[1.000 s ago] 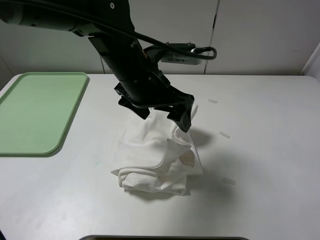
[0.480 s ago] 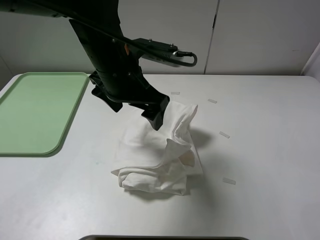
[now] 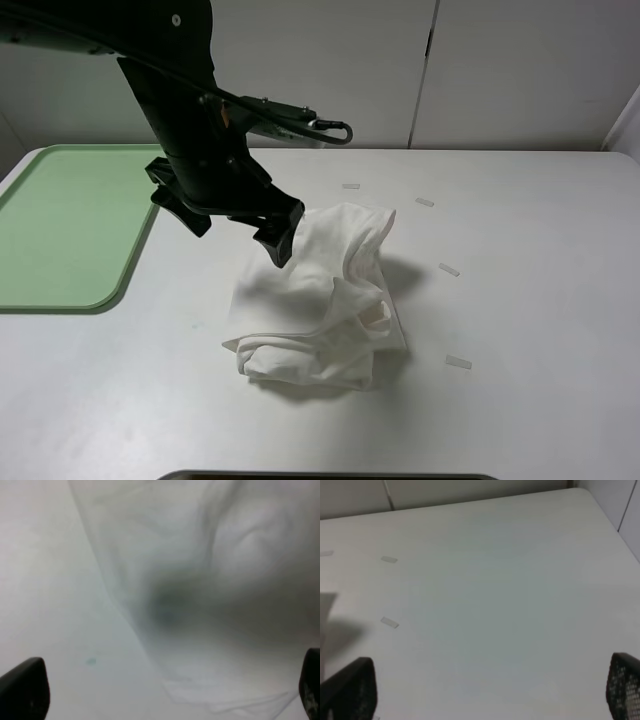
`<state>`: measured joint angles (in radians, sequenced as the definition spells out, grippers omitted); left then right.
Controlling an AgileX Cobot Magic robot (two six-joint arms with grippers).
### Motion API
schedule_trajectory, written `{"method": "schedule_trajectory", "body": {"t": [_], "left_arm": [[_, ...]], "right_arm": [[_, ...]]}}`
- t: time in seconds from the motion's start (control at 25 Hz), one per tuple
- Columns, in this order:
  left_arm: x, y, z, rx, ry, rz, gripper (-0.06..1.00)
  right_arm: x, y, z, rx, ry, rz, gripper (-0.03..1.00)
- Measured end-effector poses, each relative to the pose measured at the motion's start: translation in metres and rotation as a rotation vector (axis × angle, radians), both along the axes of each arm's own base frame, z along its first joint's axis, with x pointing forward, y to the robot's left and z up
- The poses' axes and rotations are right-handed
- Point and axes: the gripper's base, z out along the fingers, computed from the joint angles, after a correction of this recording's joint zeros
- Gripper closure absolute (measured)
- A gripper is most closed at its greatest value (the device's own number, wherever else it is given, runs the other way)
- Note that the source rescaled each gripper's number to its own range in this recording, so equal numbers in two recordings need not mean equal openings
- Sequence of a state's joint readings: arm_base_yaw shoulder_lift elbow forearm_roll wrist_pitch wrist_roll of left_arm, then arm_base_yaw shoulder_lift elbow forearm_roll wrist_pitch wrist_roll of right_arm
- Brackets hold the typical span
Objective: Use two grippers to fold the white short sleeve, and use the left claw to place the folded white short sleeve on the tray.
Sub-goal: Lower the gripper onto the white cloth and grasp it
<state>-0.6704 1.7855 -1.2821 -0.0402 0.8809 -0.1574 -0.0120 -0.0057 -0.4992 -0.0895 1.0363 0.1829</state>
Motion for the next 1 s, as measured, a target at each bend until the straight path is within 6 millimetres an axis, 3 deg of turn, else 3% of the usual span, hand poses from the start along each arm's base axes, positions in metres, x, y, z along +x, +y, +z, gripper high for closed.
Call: {"method": "schedule_trajectory", "body": {"t": [0.28,0.44,1.0], "left_arm": [[-0.003,0.005,-0.016,-0.029,0.007,0.041,-0.05],[-0.008,0.013,-0.042,-0.056,-0.010,0.156,-0.05],[-0.009,0.021,-0.090,-0.110,-0.055,0.348,-0.05]], "right_arm": [[0.000,0.000,0.000,0.000,0.000,0.000,-0.03],[0.000,0.000,0.000,0.000,0.000,0.000,-0.03],[0.000,0.000,0.000,0.000,0.000,0.000,-0.03]]}}
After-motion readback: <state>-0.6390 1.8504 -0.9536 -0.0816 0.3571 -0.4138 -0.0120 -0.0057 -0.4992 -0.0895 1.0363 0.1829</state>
